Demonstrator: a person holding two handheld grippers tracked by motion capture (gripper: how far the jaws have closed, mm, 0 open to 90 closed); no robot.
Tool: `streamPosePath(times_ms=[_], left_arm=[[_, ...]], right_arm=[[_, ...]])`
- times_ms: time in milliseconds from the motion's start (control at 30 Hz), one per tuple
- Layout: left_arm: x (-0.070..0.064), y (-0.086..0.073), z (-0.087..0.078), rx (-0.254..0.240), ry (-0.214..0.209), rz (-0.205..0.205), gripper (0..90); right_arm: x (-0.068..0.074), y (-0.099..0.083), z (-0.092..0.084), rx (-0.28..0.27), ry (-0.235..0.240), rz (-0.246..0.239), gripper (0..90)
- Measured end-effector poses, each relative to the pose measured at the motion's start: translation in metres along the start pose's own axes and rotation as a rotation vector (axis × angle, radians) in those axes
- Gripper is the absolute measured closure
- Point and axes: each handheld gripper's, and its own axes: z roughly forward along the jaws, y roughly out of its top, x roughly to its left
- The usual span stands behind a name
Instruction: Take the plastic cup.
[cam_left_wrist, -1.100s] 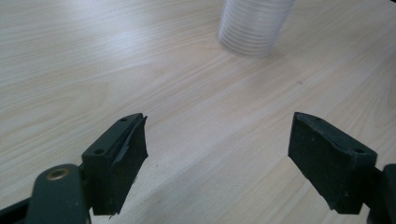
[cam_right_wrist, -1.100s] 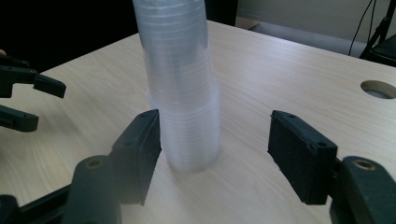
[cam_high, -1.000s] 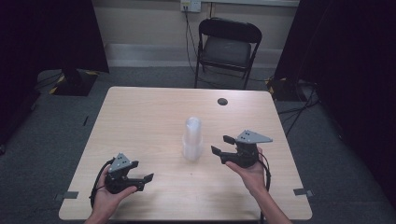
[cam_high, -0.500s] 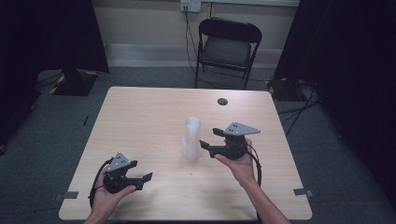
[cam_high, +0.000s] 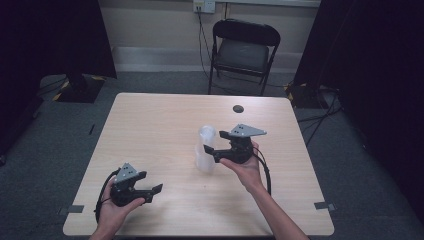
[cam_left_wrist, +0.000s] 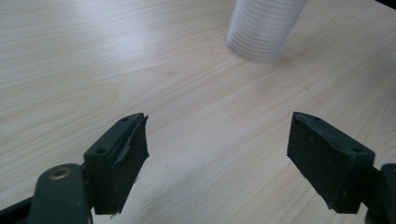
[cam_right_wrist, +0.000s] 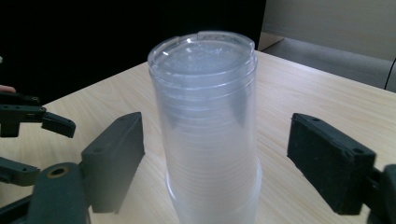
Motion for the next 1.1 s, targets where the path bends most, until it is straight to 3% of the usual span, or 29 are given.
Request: streamPosePath(times_ms=[267, 500, 1100], left_arm=[[0.001, 0.000, 0.000, 0.001, -0.003, -0.002, 20.0], [0.002, -0.001, -0.001, 0.000, -0.003, -0.017, 20.0], [0.003, -0.003, 0.001, 0.013, -0.010, -0.027, 20.4]], right_arm=[[-0.001, -0.003, 0.015, -0.005, 0.024, -0.011, 20.2], [-0.001, -0.010, 0.035, 0.028, 0.034, 0.004, 22.2], [-0.002, -0.018, 0.044, 0.032, 0.027, 0.001, 27.9]])
